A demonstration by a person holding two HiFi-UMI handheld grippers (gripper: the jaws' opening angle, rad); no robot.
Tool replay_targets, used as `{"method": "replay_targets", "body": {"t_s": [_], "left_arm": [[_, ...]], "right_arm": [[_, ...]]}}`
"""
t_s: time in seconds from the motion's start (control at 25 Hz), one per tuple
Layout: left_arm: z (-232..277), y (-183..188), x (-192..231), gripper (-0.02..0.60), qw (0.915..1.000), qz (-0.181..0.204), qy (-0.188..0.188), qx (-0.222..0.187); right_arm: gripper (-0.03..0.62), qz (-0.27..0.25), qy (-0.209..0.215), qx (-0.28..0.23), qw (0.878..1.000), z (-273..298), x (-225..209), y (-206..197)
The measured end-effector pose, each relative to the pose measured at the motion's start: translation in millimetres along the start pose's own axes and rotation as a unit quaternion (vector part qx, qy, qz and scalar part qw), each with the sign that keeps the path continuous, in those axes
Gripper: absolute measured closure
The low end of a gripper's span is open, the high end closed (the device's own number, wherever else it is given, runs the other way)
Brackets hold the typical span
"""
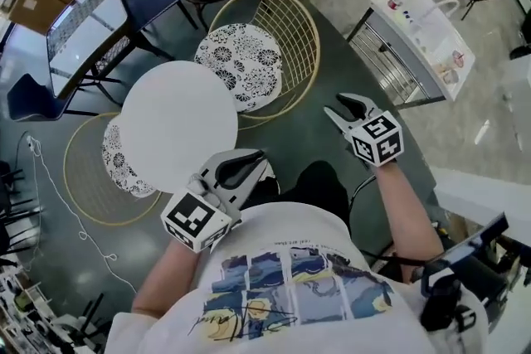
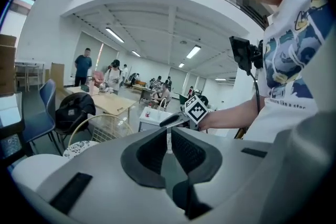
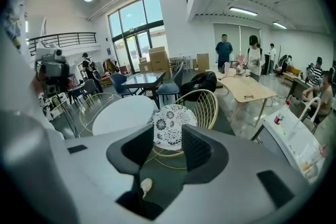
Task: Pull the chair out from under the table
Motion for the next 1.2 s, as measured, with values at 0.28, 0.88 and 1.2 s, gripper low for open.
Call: {"method": "replay_targets", "body": {"t_s": [0.28,0.88,1.2], "left_arm": [[24,35,48,0.569,0.9923,-0.024,0.121,-0.013],[98,13,48,0.569,0.9309,-0.134,0.332,-0.076],[101,11,36,0.569,0.9036,-0.144,0.396,-0.08]], "right_arm": [[0.433,0.025,0.036,0.045,0.998,92,-126,36],[0.425,0.087,0.112,0.121,0.983,338,-260,-20],[0.49,0.15,0.095,0.121,0.977,355,-266,-33]]}}
Point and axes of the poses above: the fingertips, and each gripper's own axes: z forward along the fingers, x to its left, y out of its top, the point moved 10 cm from there along -z, backward along the fingers, and after that the axes turned 7 degrees about -z, right-handed, at the moved point
